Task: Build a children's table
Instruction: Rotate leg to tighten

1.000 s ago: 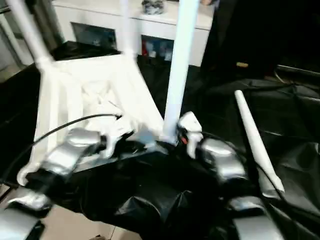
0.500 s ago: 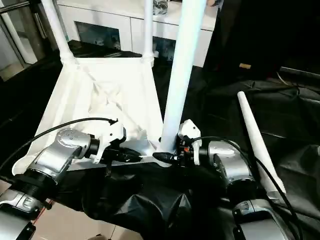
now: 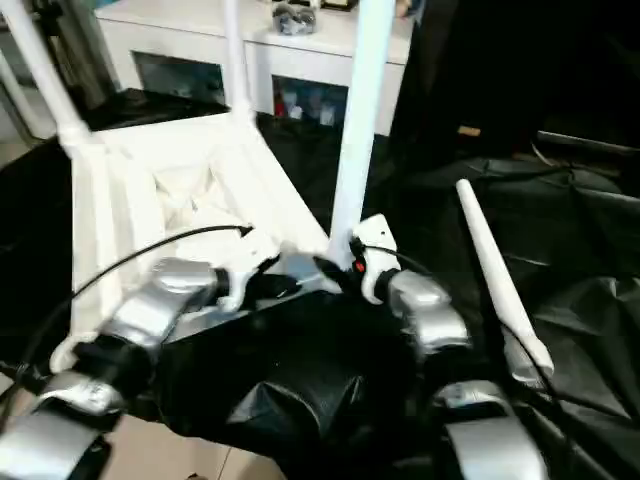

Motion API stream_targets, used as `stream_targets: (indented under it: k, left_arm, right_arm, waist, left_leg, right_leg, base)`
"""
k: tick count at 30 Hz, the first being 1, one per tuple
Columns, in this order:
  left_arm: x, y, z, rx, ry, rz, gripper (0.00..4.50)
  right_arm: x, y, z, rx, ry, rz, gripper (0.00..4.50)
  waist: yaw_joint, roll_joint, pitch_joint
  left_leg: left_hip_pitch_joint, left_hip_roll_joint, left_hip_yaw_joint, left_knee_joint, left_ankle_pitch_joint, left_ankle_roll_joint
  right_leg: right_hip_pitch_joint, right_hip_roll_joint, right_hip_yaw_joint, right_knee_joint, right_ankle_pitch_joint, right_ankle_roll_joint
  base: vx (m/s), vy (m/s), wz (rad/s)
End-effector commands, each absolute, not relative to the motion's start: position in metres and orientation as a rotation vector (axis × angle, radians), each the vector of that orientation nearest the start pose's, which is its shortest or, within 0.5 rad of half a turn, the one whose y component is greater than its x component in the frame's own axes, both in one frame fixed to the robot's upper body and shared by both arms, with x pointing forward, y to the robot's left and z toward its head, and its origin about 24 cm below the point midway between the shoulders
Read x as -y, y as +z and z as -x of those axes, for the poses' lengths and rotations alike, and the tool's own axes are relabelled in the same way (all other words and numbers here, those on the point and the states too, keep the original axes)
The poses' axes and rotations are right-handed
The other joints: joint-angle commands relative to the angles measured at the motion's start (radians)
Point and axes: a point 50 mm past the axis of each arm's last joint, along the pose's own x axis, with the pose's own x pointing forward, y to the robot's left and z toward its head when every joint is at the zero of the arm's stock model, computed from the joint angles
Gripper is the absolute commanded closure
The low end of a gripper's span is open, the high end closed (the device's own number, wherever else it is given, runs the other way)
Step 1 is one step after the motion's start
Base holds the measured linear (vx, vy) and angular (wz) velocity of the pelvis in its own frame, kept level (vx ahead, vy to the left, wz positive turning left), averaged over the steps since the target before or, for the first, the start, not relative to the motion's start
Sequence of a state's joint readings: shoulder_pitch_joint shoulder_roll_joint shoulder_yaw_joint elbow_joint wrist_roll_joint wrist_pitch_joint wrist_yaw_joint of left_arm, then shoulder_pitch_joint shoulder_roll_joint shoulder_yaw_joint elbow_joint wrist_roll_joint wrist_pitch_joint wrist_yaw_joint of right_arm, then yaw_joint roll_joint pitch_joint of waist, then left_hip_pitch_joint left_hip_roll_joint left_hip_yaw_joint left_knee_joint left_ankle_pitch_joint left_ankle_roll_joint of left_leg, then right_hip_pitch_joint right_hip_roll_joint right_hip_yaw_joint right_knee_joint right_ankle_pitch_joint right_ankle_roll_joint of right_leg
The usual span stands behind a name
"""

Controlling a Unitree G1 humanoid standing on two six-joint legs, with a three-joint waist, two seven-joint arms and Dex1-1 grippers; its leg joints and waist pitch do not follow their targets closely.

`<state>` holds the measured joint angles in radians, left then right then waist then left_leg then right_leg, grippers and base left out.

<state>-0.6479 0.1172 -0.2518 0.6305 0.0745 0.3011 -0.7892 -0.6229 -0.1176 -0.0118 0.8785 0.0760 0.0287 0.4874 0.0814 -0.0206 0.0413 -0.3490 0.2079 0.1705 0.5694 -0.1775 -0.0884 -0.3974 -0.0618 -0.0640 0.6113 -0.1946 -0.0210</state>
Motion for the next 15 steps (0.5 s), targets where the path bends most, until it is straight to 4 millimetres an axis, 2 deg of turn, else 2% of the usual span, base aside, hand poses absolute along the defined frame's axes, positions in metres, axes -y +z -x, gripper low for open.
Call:
stream_targets:
  k: [1, 3, 7, 9, 11, 12, 14, 15]
  left_arm:
    - [-0.046, 0.062, -0.334, -0.346, -1.054, -0.239, 4.5]
    - [-0.039, 0.061, -0.33, -0.34, -1.095, -0.239, 4.5]
    - [-0.038, 0.059, -0.329, -0.342, -1.099, -0.251, 4.5]
    - [-0.038, 0.058, -0.329, -0.336, -1.091, -0.257, 4.5]
    - [-0.037, 0.058, -0.33, -0.335, -1.086, -0.259, 4.5]
    - [-0.037, 0.058, -0.33, -0.332, -1.077, -0.259, 4.5]
    - [-0.036, 0.057, -0.331, -0.324, -1.061, -0.261, 4.5]
    - [-0.035, 0.057, -0.332, -0.327, -1.056, -0.249, 4.5]
  right_arm:
    - [0.113, -0.007, -0.329, -0.447, 0.569, -0.01, 1.1]
    - [0.112, -0.005, -0.329, -0.423, 0.59, -0.04, 1.08]
    - [0.121, 0.005, -0.333, -0.354, 0.563, -0.01, 0.83]
    - [0.132, 0.016, -0.335, -0.29, 0.558, -0.043, 0.83]
    - [0.142, 0.026, -0.334, -0.245, 0.568, -0.068, 0.83]
    - [0.15, 0.031, -0.331, -0.219, 0.581, -0.073, 0.83]
    - [0.166, 0.04, -0.323, -0.177, 0.606, -0.059, 0.83]
    - [0.177, 0.045, -0.319, -0.154, 0.609, -0.048, 0.83]
  waist:
    - [0.0, -0.003, -0.052]
    - [0.003, 0.0, -0.053]
    - [0.007, 0.0, -0.052]
    - [0.009, -0.001, -0.052]
    - [0.017, -0.001, -0.056]
    - [0.017, 0.003, -0.055]
    - [0.028, -0.003, -0.059]
    - [0.031, 0.002, -0.059]
  left_leg:
    - [-0.001, 0.019, -0.001, -0.061, -0.21, 0.021]
    - [0.0, 0.017, 0.002, -0.058, -0.204, 0.034]
    - [-0.001, 0.018, 0.002, -0.059, -0.194, 0.042]
    - [0.001, 0.019, 0.003, -0.059, -0.2, 0.047]
    - [0.005, 0.022, 0.005, -0.056, -0.182, 0.063]
    - [0.002, 0.022, 0.003, -0.056, -0.176, 0.066]
    - [-0.002, 0.021, 0.004, -0.052, -0.134, 0.085]
    - [-0.001, 0.02, 0.004, -0.05, -0.128, 0.091]
  right_leg:
    - [0.046, -0.073, 0.046, -0.089, -0.26, -0.168]
    - [0.046, -0.073, 0.048, -0.089, -0.234, -0.175]
    - [0.048, -0.073, 0.046, -0.087, -0.212, -0.18]
    - [0.048, -0.073, 0.047, -0.088, -0.216, -0.178]
    - [0.047, -0.07, 0.05, -0.082, -0.15, -0.19]
    - [0.05, -0.068, 0.049, -0.08, -0.134, -0.194]
    - [0.057, -0.068, 0.048, -0.074, -0.068, -0.193]
    - [0.056, -0.068, 0.048, -0.073, -0.049, -0.197]
  base:
    - [0.0, 0.0, 0.0]
    - [0.0, 0.0, 0.0]
    - [0.0, 0.0, 0.0]
    - [0.0, 0.0, 0.0]
    - [0.0, 0.0, 0.0]
    - [0.0, 0.0, 0.0]
    - [0.0, 0.0, 0.0]
    - [0.0, 0.0, 0.0]
